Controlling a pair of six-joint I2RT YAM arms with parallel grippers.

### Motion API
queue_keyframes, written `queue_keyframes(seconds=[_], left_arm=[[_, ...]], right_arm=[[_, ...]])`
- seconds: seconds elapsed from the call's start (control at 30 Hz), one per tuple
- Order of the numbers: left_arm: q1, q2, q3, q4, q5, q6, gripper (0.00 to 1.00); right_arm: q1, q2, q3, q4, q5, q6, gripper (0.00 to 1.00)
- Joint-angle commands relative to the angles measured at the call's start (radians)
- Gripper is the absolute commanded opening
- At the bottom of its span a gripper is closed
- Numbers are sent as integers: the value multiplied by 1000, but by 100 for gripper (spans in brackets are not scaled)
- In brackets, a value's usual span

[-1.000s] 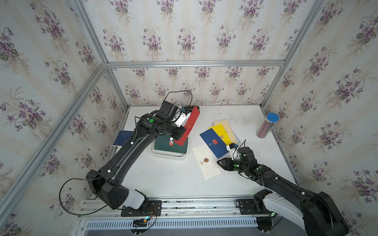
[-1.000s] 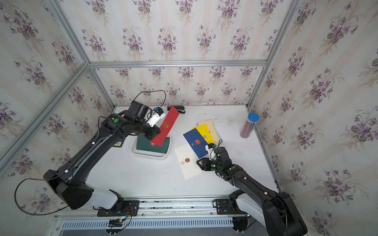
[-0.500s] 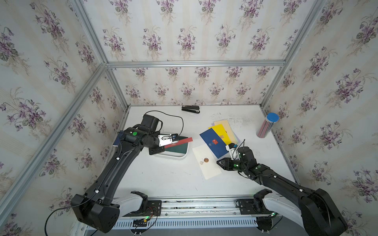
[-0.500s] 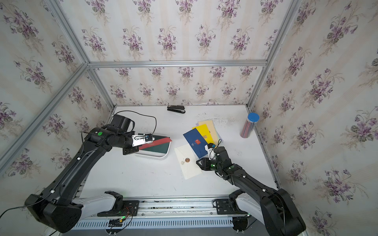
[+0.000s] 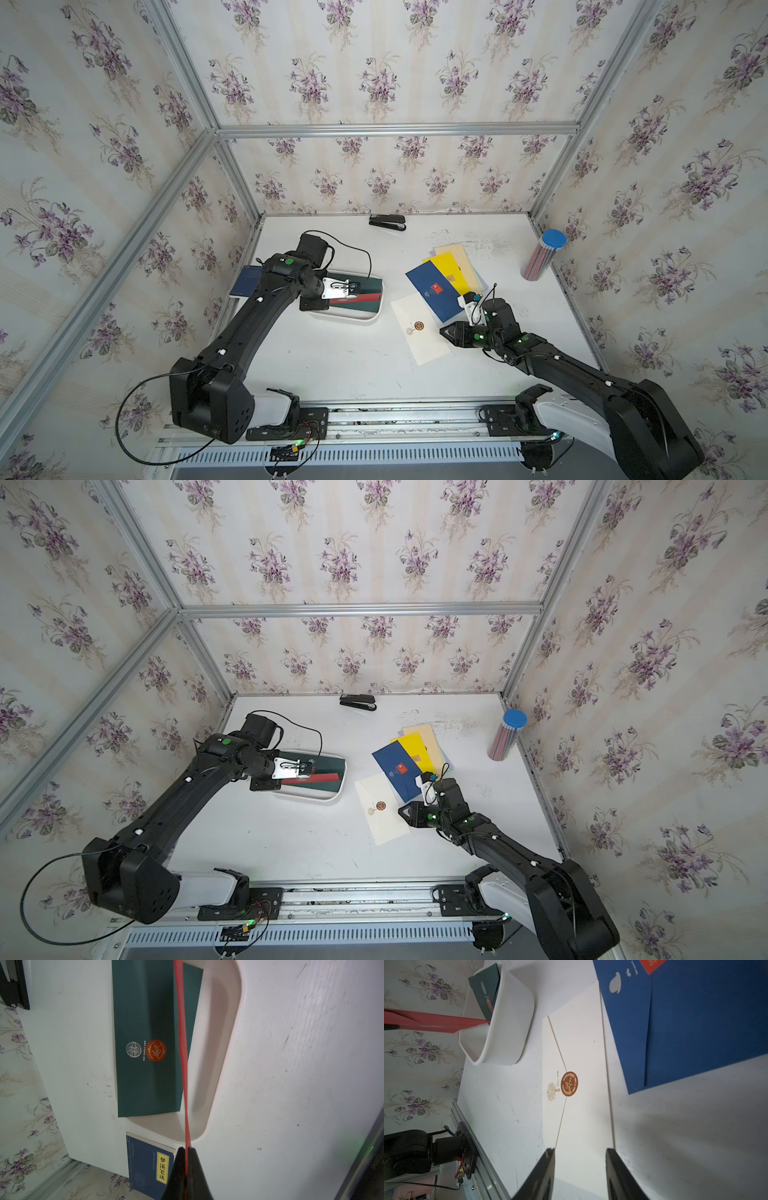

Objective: Put the sealed envelopes into the storage box
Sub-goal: Place the envelope in the storage box.

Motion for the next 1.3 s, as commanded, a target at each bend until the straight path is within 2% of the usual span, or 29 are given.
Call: queue_keyframes(seconds=[0.0, 0.23, 0.5, 0.67, 0.73, 0.83, 0.87, 0.9, 1.0, 1.17, 1.27], left_arm=[[4, 7, -16, 23, -27, 27, 0], [9, 43, -4, 17, -2, 35, 0], [5, 158, 61, -6, 39, 42, 2], [10, 189, 91, 49, 46, 36, 14], [24, 219, 116, 51, 40, 17, 15], [38, 239, 131, 55, 70, -5, 22], [42, 250, 135, 53, 68, -11, 26], [43, 260, 135, 61, 54, -14, 37], [44, 252, 125, 118, 45, -30, 41], [50, 181, 96, 271, 24, -160, 42], [55, 131, 83, 330, -15, -309, 43]], right_arm=[[0, 9, 6, 16, -13, -6, 44], [-1, 21, 3, 27, -23, -6, 45], [-1, 34, 3, 34, -29, -7, 44], [-3, 40, 3, 39, -30, -7, 45], [-3, 43, 6, 38, -30, -6, 45], [-3, 54, 6, 40, -31, -6, 45], [-2, 60, 8, 40, -31, -7, 45], [-3, 66, 10, 42, -33, -8, 45], [-5, 83, 14, 44, -37, -8, 45], [-8, 103, 17, 47, -40, -7, 45], [-6, 108, 20, 46, -39, -9, 45]])
